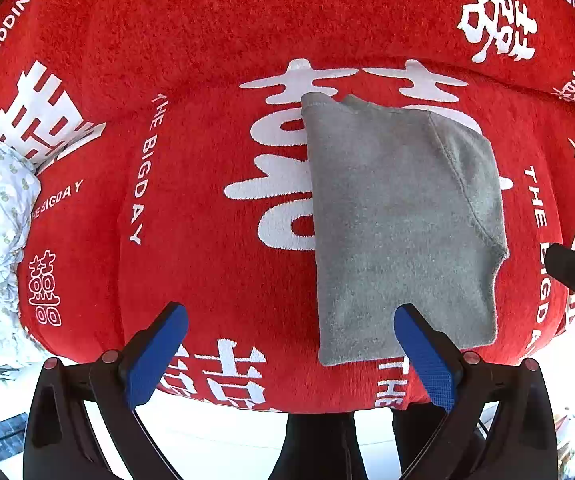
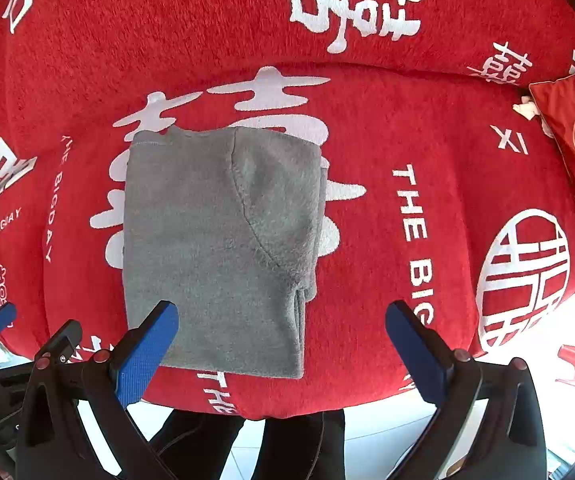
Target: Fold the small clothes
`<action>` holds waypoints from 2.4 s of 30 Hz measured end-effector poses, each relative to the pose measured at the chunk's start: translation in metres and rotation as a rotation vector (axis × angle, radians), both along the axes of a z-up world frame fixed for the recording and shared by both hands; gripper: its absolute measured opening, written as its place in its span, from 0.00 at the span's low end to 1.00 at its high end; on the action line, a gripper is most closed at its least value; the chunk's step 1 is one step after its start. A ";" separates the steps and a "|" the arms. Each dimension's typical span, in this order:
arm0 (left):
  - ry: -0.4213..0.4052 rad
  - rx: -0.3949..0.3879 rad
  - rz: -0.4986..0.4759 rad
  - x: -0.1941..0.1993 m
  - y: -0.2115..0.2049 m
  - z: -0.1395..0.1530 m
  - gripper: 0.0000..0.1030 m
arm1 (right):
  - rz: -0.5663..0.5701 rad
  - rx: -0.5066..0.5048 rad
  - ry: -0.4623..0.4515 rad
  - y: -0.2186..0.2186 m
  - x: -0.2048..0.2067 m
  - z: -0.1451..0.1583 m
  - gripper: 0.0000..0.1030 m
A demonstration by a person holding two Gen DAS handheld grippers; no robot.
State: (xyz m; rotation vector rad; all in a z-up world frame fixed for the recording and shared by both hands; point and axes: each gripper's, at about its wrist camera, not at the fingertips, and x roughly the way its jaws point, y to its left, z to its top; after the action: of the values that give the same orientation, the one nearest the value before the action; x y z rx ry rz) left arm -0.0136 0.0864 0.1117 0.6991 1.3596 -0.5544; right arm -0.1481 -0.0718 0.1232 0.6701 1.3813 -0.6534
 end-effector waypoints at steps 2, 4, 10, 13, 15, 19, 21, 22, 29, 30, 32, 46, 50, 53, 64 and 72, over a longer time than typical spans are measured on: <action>0.001 -0.002 0.001 0.000 0.000 0.001 1.00 | -0.003 -0.001 0.000 0.000 0.000 0.000 1.00; 0.003 -0.003 0.003 0.001 -0.001 0.001 1.00 | -0.002 -0.002 0.000 -0.001 0.001 0.001 1.00; 0.005 0.005 0.007 0.004 -0.002 0.001 1.00 | 0.003 -0.005 -0.001 -0.001 0.003 0.002 1.00; 0.007 0.005 0.007 0.005 -0.002 0.001 1.00 | 0.004 -0.007 0.000 -0.002 0.004 0.002 1.00; 0.004 0.006 0.007 0.005 -0.003 0.001 1.00 | 0.003 -0.007 0.002 -0.002 0.005 0.002 1.00; 0.002 0.012 0.007 0.006 -0.003 0.000 1.00 | 0.003 -0.005 0.003 -0.002 0.006 0.002 1.00; 0.004 0.013 0.008 0.007 -0.003 -0.001 1.00 | 0.003 -0.007 0.003 -0.002 0.006 0.002 1.00; 0.005 0.013 0.010 0.007 -0.003 -0.001 1.00 | 0.003 -0.007 0.003 -0.002 0.006 0.002 1.00; 0.000 0.017 0.012 0.007 -0.003 0.000 1.00 | 0.002 -0.006 0.002 -0.002 0.006 0.002 1.00; -0.003 0.019 0.012 0.007 -0.003 0.000 1.00 | 0.003 -0.007 0.003 -0.002 0.006 0.002 1.00; -0.014 0.027 0.017 0.007 -0.003 0.000 1.00 | 0.003 -0.006 0.002 -0.002 0.006 0.002 1.00; -0.027 0.030 0.002 0.007 -0.004 0.000 1.00 | 0.009 -0.010 0.002 0.002 0.008 0.002 1.00; -0.029 0.030 0.004 0.007 -0.006 0.000 1.00 | 0.009 -0.008 0.005 0.001 0.009 0.002 1.00; -0.027 0.030 0.004 0.008 -0.006 0.000 1.00 | 0.010 -0.008 0.006 0.002 0.009 0.002 1.00; -0.023 0.031 0.012 0.009 -0.007 0.000 1.00 | 0.020 -0.007 0.008 0.001 0.012 0.000 1.00; -0.016 0.017 0.003 0.008 -0.008 -0.002 1.00 | 0.013 -0.001 0.012 0.001 0.010 -0.003 1.00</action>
State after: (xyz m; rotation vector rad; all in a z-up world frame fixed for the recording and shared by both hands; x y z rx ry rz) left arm -0.0056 0.0781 0.1100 0.7144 1.3514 -0.5342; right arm -0.1377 -0.0710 0.1198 0.6570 1.3952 -0.6489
